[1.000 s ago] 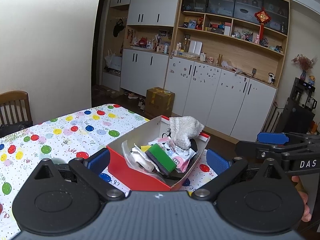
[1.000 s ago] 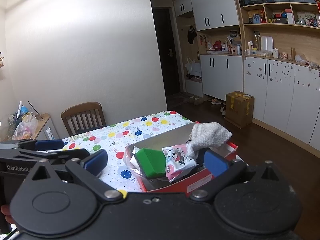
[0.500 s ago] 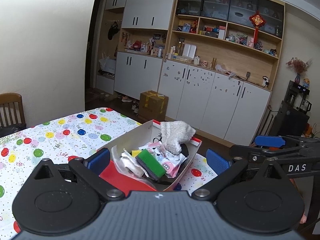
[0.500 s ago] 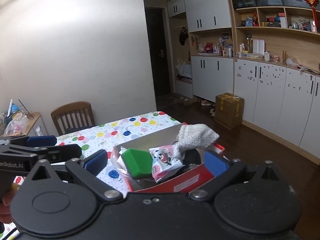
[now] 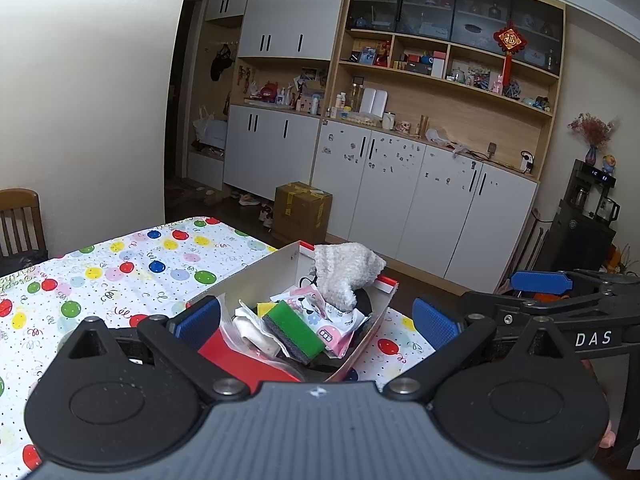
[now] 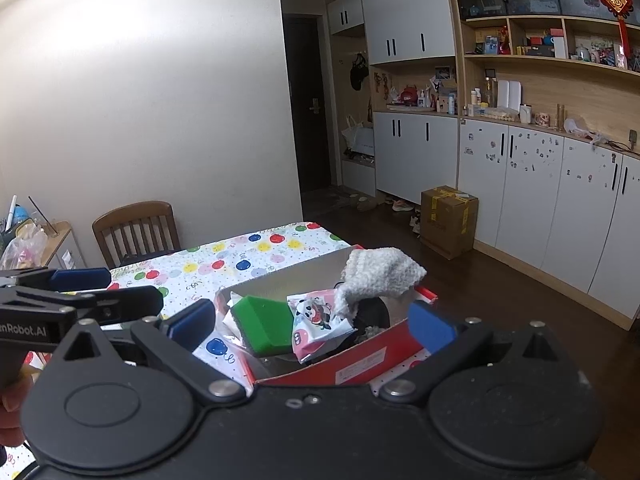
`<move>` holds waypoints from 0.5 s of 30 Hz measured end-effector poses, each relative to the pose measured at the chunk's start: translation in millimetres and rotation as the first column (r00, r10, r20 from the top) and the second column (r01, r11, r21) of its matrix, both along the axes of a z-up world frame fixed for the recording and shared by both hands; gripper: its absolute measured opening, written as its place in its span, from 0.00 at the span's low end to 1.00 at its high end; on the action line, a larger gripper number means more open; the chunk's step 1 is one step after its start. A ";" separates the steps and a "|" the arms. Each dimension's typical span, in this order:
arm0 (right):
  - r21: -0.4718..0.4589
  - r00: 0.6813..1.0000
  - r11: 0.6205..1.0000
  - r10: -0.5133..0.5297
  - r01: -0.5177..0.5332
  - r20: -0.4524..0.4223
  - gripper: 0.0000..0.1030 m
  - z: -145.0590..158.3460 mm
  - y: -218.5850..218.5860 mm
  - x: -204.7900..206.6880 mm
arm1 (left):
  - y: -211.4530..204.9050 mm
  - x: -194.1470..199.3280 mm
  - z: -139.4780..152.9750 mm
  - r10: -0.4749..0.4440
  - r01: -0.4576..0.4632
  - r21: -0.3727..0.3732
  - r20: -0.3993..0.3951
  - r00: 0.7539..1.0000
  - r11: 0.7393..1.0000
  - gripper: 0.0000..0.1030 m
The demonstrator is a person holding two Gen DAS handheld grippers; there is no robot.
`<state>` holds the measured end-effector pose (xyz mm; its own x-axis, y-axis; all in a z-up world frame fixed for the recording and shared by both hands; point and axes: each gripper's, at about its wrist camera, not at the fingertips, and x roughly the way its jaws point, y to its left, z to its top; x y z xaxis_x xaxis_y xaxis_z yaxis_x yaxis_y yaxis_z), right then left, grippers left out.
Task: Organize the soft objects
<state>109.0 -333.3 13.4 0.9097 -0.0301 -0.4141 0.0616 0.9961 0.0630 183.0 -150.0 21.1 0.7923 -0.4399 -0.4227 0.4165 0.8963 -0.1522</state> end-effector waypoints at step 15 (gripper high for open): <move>-0.007 1.000 1.000 -0.002 0.002 -0.004 1.00 -1.5 -1.7 -0.6 | -4.7 -2.1 -0.9 0.011 -0.011 0.019 0.019 1.000 1.000 1.00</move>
<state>108.4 -335.0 12.0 0.9081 -0.0346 -0.4173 0.0637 0.9964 0.0561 180.9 -154.6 20.3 0.8049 -0.4230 -0.4162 0.4093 0.9036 -0.1268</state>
